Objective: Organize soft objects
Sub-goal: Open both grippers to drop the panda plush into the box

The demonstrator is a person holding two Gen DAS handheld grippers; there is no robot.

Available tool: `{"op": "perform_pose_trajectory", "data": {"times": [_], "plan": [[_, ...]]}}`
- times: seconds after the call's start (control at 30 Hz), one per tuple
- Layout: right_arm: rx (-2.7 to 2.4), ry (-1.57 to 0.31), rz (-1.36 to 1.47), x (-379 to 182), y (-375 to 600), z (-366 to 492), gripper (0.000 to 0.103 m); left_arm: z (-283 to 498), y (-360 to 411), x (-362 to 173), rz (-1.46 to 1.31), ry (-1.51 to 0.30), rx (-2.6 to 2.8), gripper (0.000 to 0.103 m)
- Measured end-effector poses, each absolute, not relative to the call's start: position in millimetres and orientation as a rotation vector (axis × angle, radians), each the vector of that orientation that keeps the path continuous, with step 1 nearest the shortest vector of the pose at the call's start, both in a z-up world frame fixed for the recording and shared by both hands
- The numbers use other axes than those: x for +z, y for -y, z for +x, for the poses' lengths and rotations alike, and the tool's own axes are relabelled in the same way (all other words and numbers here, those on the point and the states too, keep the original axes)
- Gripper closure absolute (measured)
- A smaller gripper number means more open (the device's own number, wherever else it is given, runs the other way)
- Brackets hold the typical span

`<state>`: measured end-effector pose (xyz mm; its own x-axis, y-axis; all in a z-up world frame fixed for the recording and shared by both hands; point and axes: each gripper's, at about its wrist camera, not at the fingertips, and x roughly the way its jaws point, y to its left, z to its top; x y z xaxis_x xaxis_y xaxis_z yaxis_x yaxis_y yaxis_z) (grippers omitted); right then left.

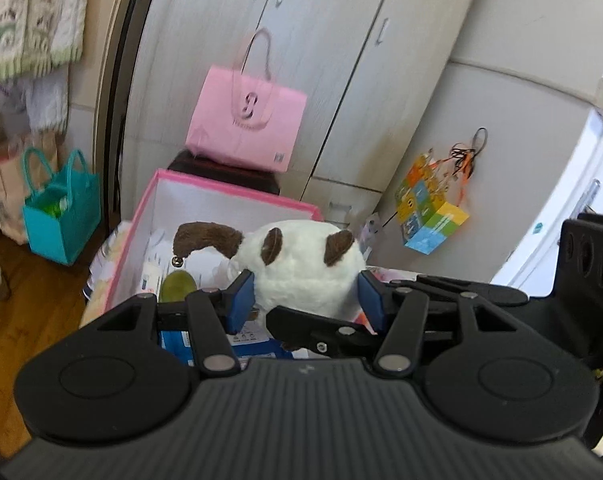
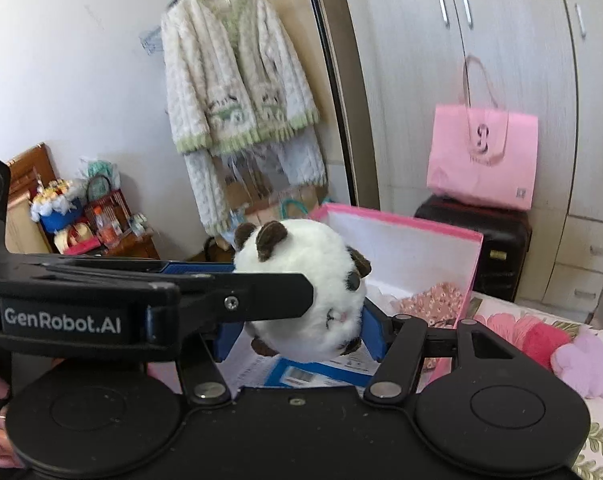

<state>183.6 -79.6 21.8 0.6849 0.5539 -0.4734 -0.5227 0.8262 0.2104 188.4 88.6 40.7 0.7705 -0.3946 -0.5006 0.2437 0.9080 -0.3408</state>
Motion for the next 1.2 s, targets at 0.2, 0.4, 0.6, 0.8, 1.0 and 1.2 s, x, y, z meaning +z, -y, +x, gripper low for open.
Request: {"op": "perform_pose_trajectory", "data": {"times": [0.2, 0.4, 0.6, 0.8, 1.0, 1.2], "plan": [[0.598, -0.633, 0.029, 2.1, 77.4, 217.1, 0.036, 220.2, -95.7, 13.3, -0.327, -0.678, -0.352, 0.049], [0.568, -0.676, -0.03, -12.3, 73.1, 227.2, 0.035, 226.4, -94.0, 1.0, -0.292, -0.734, -0.335, 0.046], [0.554, -0.611, -0.055, -11.3, 78.4, 210.1, 0.034, 203.8, -83.3, 12.8, -0.098, -0.658, -0.257, 0.045], [0.555, -0.58, -0.084, -5.8, 85.8, 174.2, 0.032, 170.2, -81.9, 24.8, -0.051, -0.655, -0.306, 0.041], [0.551, -0.575, -0.112, 6.2, 99.0, 137.7, 0.031, 130.6, -78.1, 44.5, 0.01, -0.62, -0.333, 0.037], [0.539, -0.564, -0.165, 17.8, 110.9, 100.1, 0.031, 94.0, -71.3, 63.2, 0.07, -0.598, -0.384, 0.035]]}}
